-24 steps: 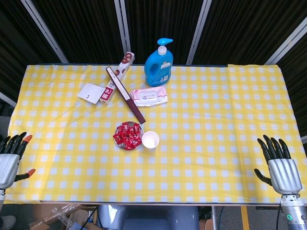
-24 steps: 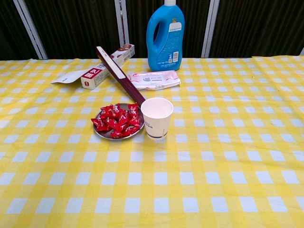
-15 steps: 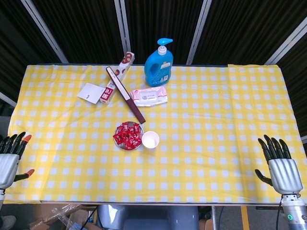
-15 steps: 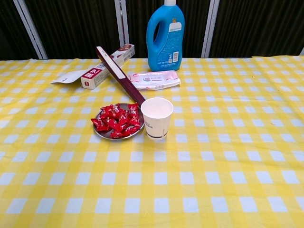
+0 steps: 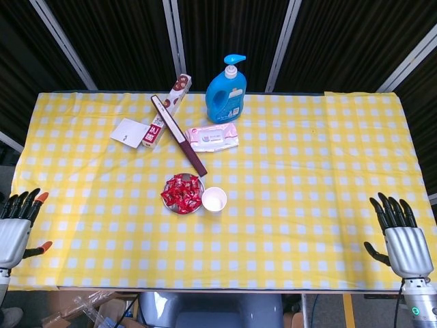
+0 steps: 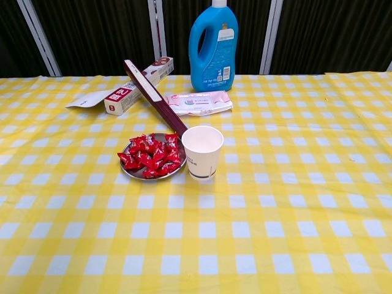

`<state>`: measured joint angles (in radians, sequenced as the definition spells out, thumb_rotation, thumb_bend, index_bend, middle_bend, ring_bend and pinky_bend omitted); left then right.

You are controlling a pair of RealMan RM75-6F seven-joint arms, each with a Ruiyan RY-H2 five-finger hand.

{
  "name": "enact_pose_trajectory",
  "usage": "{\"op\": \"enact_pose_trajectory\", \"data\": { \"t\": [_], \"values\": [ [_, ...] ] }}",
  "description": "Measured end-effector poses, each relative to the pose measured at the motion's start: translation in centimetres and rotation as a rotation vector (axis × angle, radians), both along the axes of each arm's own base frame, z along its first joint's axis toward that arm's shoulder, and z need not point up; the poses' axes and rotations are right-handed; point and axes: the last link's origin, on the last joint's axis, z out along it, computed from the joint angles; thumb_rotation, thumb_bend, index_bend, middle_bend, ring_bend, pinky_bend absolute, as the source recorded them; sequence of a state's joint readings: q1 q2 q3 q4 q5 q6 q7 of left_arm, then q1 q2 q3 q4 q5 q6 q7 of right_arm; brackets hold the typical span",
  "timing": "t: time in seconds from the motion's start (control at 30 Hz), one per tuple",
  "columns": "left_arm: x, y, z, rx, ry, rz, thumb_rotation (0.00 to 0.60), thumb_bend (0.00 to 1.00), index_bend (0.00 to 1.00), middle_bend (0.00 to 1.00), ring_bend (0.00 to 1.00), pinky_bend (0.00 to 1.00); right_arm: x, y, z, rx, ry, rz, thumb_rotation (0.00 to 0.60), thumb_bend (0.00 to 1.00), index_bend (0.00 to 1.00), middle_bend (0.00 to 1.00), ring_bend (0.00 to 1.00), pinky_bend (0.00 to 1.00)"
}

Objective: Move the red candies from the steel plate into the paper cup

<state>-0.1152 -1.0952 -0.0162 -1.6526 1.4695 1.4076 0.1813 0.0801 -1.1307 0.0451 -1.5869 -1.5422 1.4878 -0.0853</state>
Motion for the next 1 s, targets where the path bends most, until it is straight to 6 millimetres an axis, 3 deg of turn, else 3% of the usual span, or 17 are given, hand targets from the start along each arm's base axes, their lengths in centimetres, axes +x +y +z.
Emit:
{"op": "enact_pose_trajectory", "data": {
  "t": [0.17, 0.3, 0.43, 0.57, 0.67, 0.73, 0.8, 1.0],
  "values": [
    [0.7, 0.6, -0.3, -0.019, -0.012, -0.001, 0.600, 0.03, 0.00, 0.00, 0.00, 0.06, 0.2, -0.1, -0.1, 0.009, -0.022, 0.005, 0.600, 0.28, 0.00, 0.00, 0.00, 0.00],
    [2.1, 2.0, -1.1, -0.063, -0.020, -0.012, 0.600, 0.07, 0.01, 0.01, 0.02, 0.15, 0.3, -0.2, -0.4, 0.029, -0.035, 0.007, 0.600, 0.28, 0.00, 0.00, 0.00, 0.00],
    [5.1, 5.0, -2.3, -0.111, -0.007, -0.068, 0.600, 0.10, 0.06, 0.09, 0.09, 0.26, 0.4, -0.3, -0.4, 0.039, -0.048, 0.009, 0.600, 0.28, 0.00, 0.00, 0.00, 0.00],
    [8.4, 8.2, -4.1, -0.156, -0.011, -0.105, 0.600, 0.10, 0.07, 0.09, 0.14, 0.32, 0.4, -0.4, -0.4, 0.045, -0.065, 0.003, 0.600, 0.28, 0.00, 0.00, 0.00, 0.00],
    [10.6, 10.3, -5.7, -0.190, -0.013, -0.130, 0.600, 0.11, 0.08, 0.13, 0.29, 0.46, 0.3, -0.5, -0.4, 0.051, -0.076, -0.007, 0.600, 0.28, 0.00, 0.00, 0.00, 0.00],
    [12.2, 11.7, -7.2, -0.213, -0.004, -0.149, 0.600, 0.11, 0.12, 0.20, 0.50, 0.64, 0.2, -0.6, -0.3, 0.054, -0.085, -0.014, 0.600, 0.28, 0.00, 0.00, 0.00, 0.00],
    [13.8, 12.9, -8.7, -0.231, 0.007, -0.166, 0.600, 0.11, 0.14, 0.23, 0.62, 0.73, 0.1, -0.6, -0.2, 0.057, -0.094, -0.020, 0.600, 0.28, 0.00, 0.00, 0.00, 0.00],
    [17.7, 15.8, -13.0, -0.283, 0.042, -0.198, 0.600, 0.12, 0.16, 0.25, 0.73, 0.83, 0.1, -0.7, -0.1, 0.064, -0.118, -0.024, 0.600, 0.28, 0.00, 0.00, 0.00, 0.00]
  ]
}}
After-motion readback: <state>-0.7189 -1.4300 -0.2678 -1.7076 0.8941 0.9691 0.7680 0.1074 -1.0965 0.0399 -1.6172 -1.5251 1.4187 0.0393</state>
